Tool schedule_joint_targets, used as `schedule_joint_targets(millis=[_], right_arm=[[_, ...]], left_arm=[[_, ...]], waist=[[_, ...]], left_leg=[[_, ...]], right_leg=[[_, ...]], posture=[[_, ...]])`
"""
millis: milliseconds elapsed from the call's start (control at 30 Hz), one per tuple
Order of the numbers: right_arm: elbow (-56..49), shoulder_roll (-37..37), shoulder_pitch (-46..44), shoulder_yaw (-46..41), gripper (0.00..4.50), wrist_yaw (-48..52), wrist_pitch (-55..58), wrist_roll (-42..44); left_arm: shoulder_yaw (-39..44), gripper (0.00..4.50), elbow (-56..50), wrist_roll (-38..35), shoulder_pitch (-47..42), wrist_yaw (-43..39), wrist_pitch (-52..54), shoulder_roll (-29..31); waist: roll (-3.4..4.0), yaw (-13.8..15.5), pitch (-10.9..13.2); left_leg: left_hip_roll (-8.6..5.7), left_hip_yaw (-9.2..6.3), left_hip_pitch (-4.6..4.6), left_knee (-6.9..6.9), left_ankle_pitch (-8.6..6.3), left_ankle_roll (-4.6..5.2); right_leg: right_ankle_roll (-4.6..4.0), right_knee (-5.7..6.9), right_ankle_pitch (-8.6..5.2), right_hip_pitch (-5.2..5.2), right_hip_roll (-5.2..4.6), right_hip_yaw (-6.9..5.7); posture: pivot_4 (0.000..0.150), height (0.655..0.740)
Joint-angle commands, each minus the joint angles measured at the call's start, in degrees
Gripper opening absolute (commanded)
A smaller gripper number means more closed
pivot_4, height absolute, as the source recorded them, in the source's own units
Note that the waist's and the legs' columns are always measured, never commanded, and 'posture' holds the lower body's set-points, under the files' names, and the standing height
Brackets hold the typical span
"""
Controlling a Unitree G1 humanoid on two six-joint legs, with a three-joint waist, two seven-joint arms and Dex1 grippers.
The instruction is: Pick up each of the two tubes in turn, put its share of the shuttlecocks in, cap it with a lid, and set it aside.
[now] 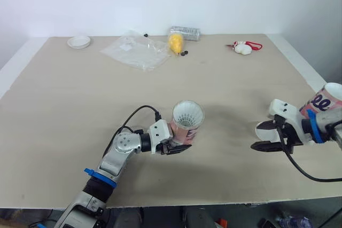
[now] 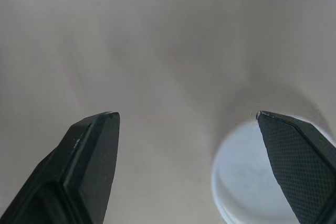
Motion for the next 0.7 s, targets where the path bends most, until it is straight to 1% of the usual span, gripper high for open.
schedule_joint_targets(millis=[33,200,500,667,700], right_arm=[[1.5,-0.3,-2.5,0.1,4.47,0.5,-1.0,-2.2],[1.0,-1.1,-3.3,-0.7,4.47,1.2,0.8,-2.3],[-3.5,-2.1,0.8,-1.3,4.47,1.9,4.6,-1.0],[-1.9,-2.0,1.0,1.0,4.47,0.8,2.4,-4.3],[-1.7,-1.8,0.8,1.0,4.24,0.8,2.4,-4.5]], left_arm=[[-0.1,2.9,-1.1,-1.9,0.7,-0.9,2.7,-0.3],[-0.4,2.9,-1.5,-2.2,1.4,-2.2,4.0,1.1],[-0.5,2.9,-0.5,-1.3,0.4,-1.7,3.4,1.2],[-1.0,2.9,-0.4,-1.0,0.4,-1.5,3.4,0.7],[-1.0,2.9,-0.4,-1.2,0.4,-1.6,3.6,0.6]], waist=[[0.01,0.0,0.0],[0.01,0.0,0.0],[0.02,0.0,0.0],[0.03,0.0,0.0],[0.03,0.0,0.0]], left_leg=[[0.0,0.0,0.0,0.0,0.0,0.0],[0.0,-0.01,0.0,-0.02,-0.01,-0.02],[0.0,-0.02,0.03,-0.07,-0.02,-0.03],[0.0,0.0,0.03,-0.02,-0.02,-0.02],[0.0,0.0,0.04,0.0,-0.02,-0.03]], right_leg=[[0.01,0.0,0.01,0.0,0.0,0.0],[0.18,0.0,0.06,0.0,0.01,0.0],[0.11,0.0,0.01,0.0,0.01,0.0],[0.02,0.0,-0.02,0.02,0.0,0.0],[0.01,0.0,-0.02,0.02,0.01,0.0]], posture=[[0.15,0.74],[0.15,0.74],[0.15,0.74],[0.15,0.74],[0.15,0.74]])
